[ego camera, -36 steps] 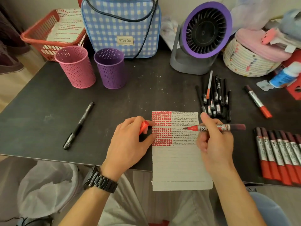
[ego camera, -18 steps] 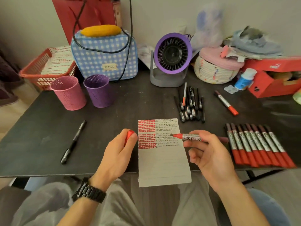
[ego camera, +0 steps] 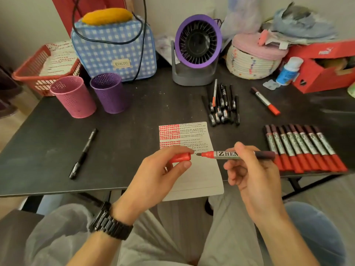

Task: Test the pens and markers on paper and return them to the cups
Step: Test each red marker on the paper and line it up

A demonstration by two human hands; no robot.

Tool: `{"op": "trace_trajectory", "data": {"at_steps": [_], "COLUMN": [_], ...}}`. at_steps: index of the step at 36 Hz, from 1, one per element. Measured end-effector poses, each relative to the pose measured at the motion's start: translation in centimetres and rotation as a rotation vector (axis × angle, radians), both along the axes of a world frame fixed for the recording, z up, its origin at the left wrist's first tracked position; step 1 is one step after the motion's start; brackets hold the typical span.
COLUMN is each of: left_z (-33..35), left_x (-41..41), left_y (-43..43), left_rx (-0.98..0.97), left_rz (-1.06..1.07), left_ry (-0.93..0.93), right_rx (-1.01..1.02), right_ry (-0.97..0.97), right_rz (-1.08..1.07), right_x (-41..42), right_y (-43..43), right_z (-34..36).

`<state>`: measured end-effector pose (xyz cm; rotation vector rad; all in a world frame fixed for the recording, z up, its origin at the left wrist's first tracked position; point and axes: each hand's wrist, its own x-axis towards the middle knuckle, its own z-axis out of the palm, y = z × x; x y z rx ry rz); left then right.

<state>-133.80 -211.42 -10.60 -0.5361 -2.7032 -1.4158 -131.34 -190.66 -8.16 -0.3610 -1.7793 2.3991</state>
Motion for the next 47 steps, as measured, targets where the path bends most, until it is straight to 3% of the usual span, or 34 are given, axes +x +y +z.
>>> {"op": "trace_trajectory", "data": {"at_steps": [18, 26, 31, 40, 47], "left_z": [0.5, 1.4, 1.6, 1.6, 2.5], "left_x": [0.3, 0.8, 1.0, 0.8, -0.1], "left_y": [0.9, 1.5, 1.0, 0.9, 0.5], "left_rx": [-0.094, -0.048, -0.143, -0.246, -0.253], "left_rz": [-0.08, -0.121, -0.159, -0.197, -0.245], "left_ry": [0.078, 0.072, 0.095, 0.123, 0.077], "right_rx": [0.002, -0.067, 0.159, 0.605, 0.604], "right_ry": [-0.014, -0.047, 0.003, 0.038, 0.163], "right_rz": [0.085, 0.301, 0.493, 0.608, 0.486], "right_x": [0.7, 0.9, 0.8, 0.2, 1.3], "right_y": [0.9, 1.6, 3.6, 4.3, 3.1], "right_z": [-1.4, -1.7, -1.1, 0.1, -0.9]}}
